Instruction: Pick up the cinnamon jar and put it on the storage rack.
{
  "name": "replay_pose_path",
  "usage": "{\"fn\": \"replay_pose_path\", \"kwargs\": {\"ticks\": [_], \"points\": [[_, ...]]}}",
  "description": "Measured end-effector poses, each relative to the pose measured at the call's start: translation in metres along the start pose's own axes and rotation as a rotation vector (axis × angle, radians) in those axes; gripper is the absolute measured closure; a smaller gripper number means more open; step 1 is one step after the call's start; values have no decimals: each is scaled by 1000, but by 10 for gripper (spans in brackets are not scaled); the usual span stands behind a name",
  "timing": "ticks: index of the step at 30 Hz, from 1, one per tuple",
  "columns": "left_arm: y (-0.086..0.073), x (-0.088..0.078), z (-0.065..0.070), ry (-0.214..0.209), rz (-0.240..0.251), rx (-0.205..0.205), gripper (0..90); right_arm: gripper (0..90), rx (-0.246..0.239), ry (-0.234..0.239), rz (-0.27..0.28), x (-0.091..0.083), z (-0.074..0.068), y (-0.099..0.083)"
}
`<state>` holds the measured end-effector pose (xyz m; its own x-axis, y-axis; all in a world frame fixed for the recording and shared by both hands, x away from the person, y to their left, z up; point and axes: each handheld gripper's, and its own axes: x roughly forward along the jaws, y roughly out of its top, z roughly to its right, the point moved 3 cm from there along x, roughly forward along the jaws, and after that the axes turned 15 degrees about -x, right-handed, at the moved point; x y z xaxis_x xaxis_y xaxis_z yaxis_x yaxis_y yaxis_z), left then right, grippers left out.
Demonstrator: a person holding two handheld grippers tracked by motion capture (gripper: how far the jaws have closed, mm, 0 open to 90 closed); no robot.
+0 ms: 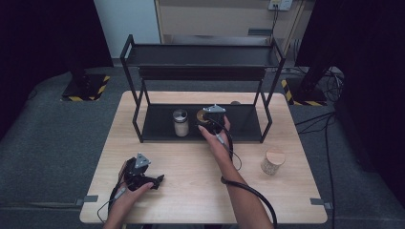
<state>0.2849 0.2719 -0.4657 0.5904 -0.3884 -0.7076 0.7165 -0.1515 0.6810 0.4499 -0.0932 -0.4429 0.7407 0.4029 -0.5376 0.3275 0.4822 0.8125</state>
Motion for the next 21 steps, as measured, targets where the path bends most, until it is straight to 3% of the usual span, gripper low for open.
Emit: {"fn": "replay_pose_path", "kwargs": {"ticks": [15, 21], "points": [[0, 0, 0, 0, 0, 0, 0, 254, -7, 14, 7, 0, 3, -2], [0, 0, 0, 0, 0, 0, 0, 190, -9, 19, 8, 0, 5, -2]]}}
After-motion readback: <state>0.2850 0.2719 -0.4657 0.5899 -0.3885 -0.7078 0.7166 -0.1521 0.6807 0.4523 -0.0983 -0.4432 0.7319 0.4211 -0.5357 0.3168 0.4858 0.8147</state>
